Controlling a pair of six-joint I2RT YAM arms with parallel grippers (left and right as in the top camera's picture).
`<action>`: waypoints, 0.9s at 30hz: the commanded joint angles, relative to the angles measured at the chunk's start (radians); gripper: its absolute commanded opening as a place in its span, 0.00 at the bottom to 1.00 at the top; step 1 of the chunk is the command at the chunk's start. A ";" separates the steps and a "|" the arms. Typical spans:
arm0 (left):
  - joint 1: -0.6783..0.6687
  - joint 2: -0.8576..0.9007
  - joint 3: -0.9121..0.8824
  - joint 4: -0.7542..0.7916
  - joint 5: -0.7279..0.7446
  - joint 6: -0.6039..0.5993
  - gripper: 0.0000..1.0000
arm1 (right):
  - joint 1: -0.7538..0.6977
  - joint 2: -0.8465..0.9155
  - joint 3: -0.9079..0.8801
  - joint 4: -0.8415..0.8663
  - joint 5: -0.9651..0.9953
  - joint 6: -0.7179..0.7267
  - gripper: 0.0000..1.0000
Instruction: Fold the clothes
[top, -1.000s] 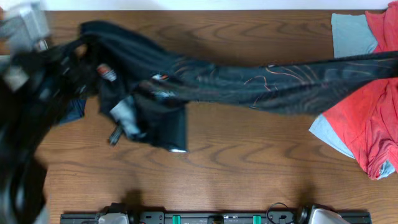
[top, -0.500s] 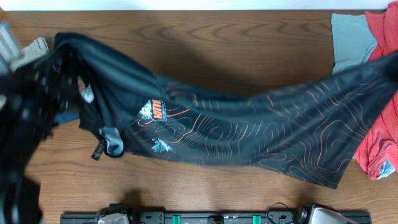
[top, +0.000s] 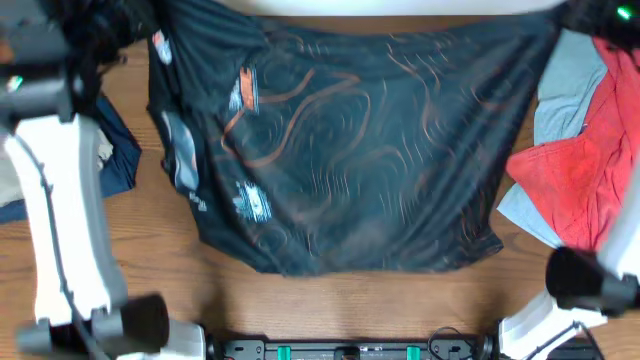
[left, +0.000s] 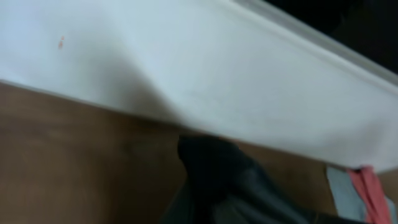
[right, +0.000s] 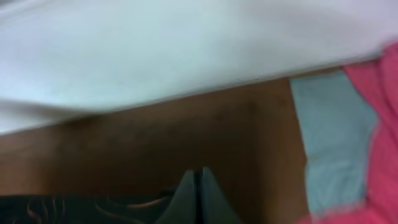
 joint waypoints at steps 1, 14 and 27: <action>0.008 0.066 0.002 0.171 -0.002 -0.024 0.06 | 0.028 0.055 0.005 0.140 -0.007 0.040 0.01; 0.116 0.088 0.119 0.810 0.129 -0.519 0.06 | -0.031 -0.010 0.009 0.547 0.012 0.282 0.01; 0.080 0.098 0.097 -0.574 0.361 0.191 0.06 | -0.031 0.017 -0.107 -0.249 0.109 0.024 0.01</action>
